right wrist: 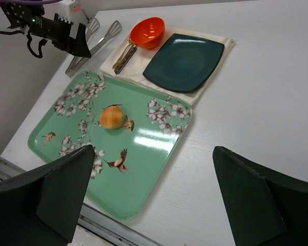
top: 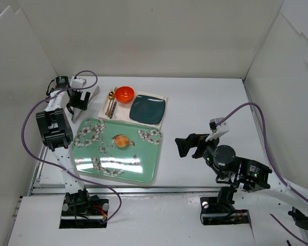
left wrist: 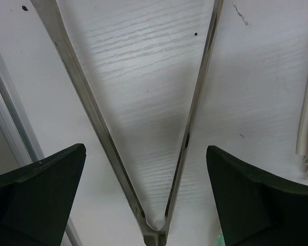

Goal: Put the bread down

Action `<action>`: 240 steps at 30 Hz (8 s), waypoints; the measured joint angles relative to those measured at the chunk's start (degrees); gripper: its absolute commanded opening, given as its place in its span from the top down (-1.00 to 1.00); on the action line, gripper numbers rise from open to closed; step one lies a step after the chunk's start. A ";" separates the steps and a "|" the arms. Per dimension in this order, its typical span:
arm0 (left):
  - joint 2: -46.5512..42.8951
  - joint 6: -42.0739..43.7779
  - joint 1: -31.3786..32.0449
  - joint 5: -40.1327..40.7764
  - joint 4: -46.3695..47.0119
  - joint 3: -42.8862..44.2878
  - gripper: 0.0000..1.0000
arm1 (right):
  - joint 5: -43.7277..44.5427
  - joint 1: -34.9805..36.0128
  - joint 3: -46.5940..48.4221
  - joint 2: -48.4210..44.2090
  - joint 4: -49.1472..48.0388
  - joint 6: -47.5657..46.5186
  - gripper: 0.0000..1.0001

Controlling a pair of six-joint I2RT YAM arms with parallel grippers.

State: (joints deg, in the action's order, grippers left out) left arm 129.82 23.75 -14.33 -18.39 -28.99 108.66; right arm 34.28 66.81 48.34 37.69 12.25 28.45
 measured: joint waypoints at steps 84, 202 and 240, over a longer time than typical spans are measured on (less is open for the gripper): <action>-1.62 -1.09 -1.92 -1.27 -4.37 -1.55 -0.11 | -1.77 0.00 -0.37 -5.75 0.07 0.11 -0.94; -59.74 -20.87 38.62 12.96 -20.11 -49.42 -0.08 | 4.48 0.00 -0.94 -10.56 1.16 -2.97 -0.96; -21.88 -21.51 42.60 14.40 -24.22 5.46 0.20 | 5.55 0.00 -0.94 -10.21 1.46 -3.02 -0.96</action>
State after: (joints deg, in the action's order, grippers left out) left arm 107.94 2.24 28.27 -3.99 -53.21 114.13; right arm 39.83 66.81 47.40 27.49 13.72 25.43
